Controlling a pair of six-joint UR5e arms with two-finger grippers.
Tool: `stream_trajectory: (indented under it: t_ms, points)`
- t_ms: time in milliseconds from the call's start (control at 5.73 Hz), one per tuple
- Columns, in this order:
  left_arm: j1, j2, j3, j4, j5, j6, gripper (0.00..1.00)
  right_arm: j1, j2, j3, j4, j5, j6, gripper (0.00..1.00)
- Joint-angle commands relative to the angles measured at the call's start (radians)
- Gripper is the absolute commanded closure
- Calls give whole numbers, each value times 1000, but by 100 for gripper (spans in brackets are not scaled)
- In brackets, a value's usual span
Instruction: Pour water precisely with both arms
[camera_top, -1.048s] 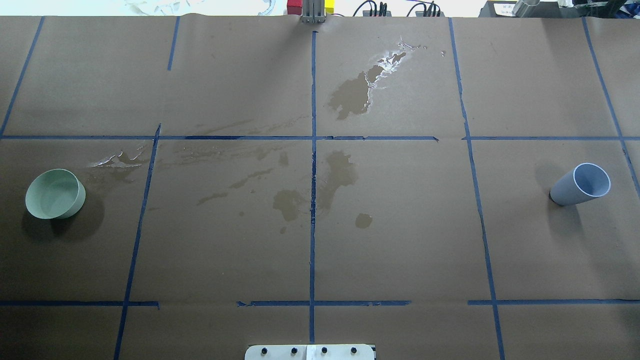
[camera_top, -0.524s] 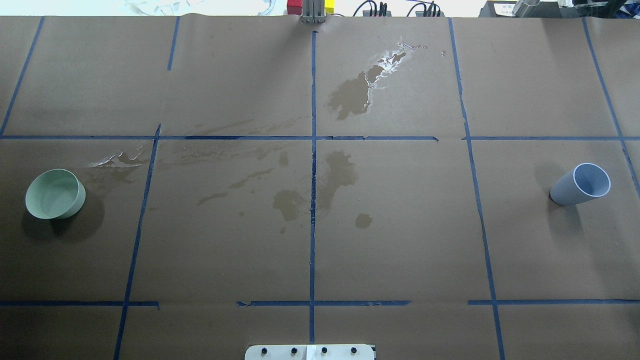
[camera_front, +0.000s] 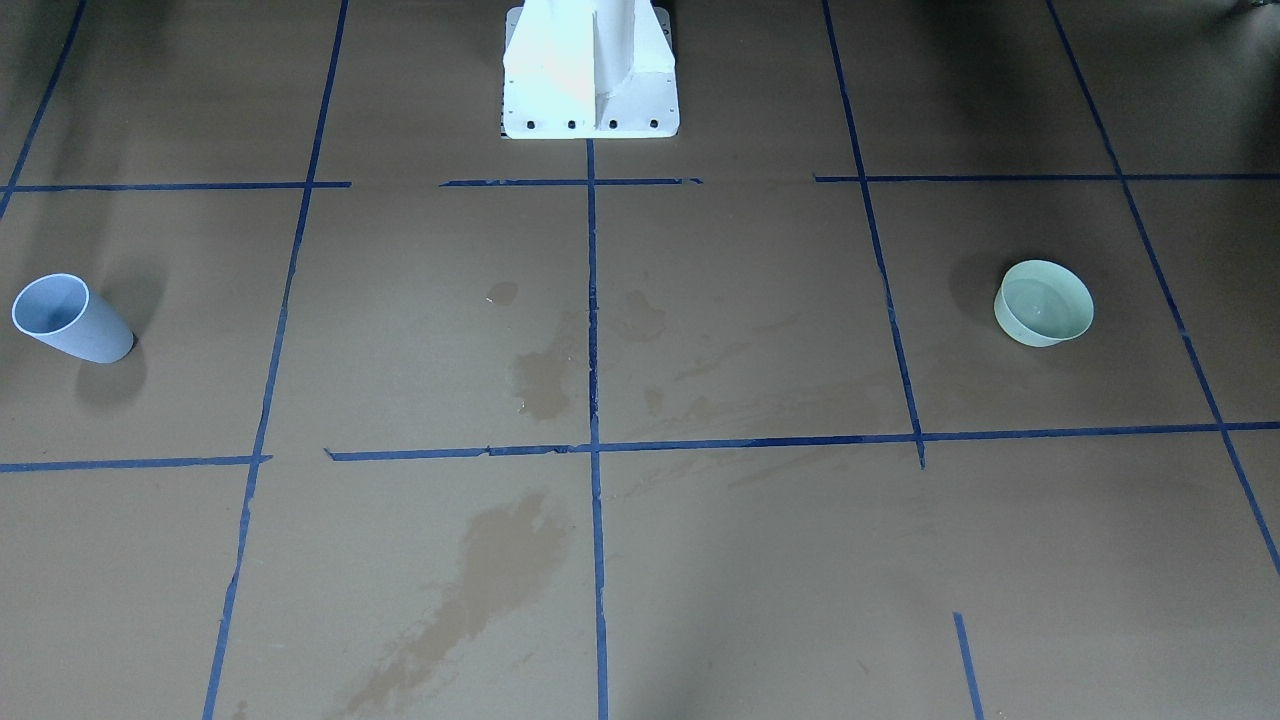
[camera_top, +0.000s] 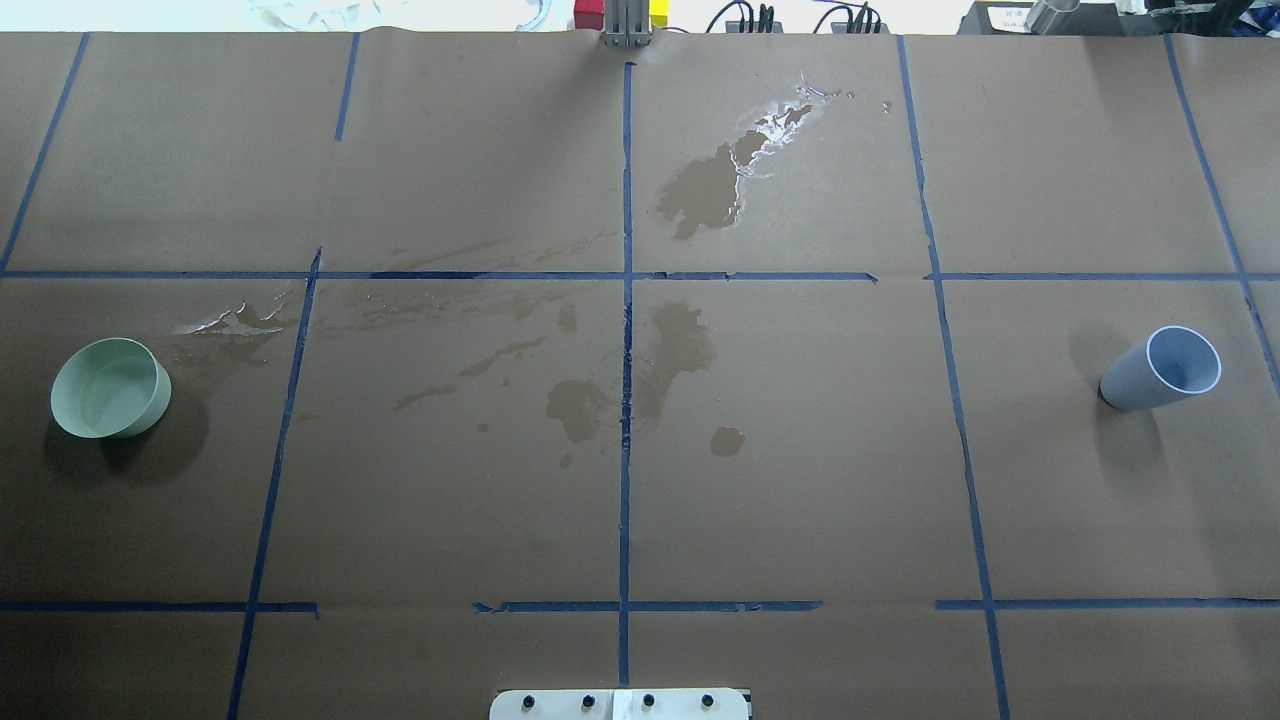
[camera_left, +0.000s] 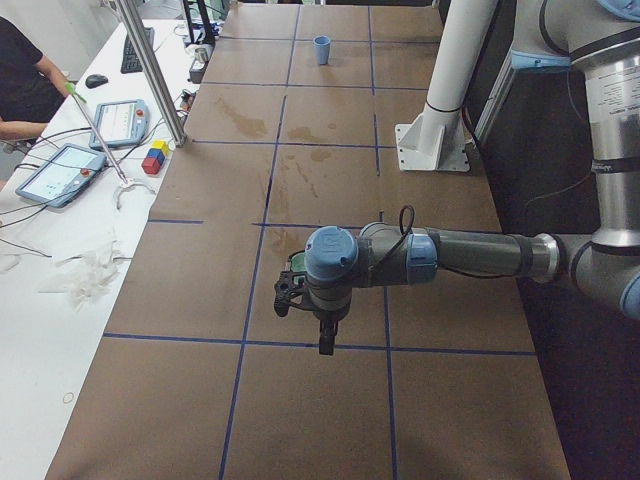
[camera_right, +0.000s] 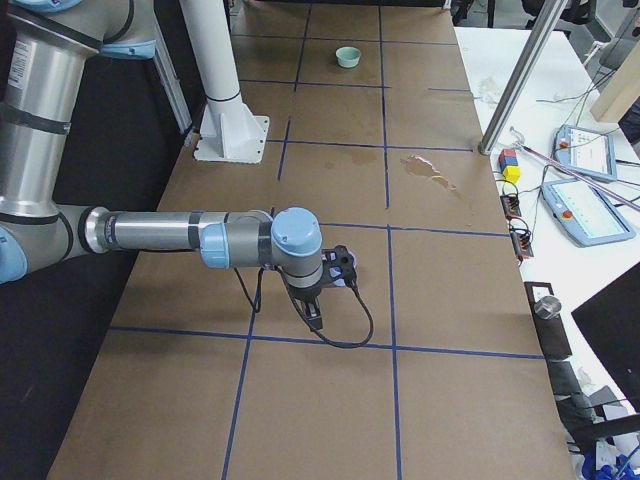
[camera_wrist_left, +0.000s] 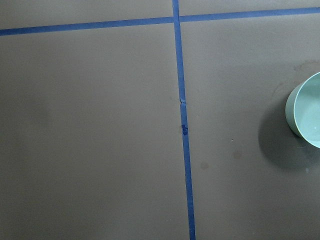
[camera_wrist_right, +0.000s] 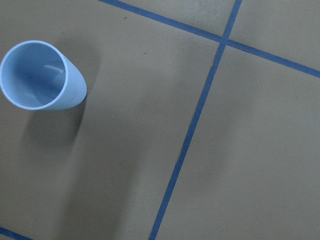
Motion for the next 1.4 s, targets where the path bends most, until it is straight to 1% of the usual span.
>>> stream_trajectory:
  t_ms: [0,175,524,698,873,1222]
  points:
    - [18,1,-3,1,2,-2,0,1,-1,-27,12,3,-5,0]
    - [18,2,-25,2,1,-2,0,-1,-4,-40,15,-3,-6,0]
    - [18,-5,-26,-2,-1,-2,0,-2,-6,-30,3,15,41,0]
    - [18,-1,-37,-4,-4,-1,0,-1,-6,-17,4,21,128,0]
    - [17,1,-43,-10,-13,-1,0,-1,-3,-18,9,21,258,0]
    - [18,1,-69,-7,-5,-4,0,-1,-7,-21,15,20,275,0]
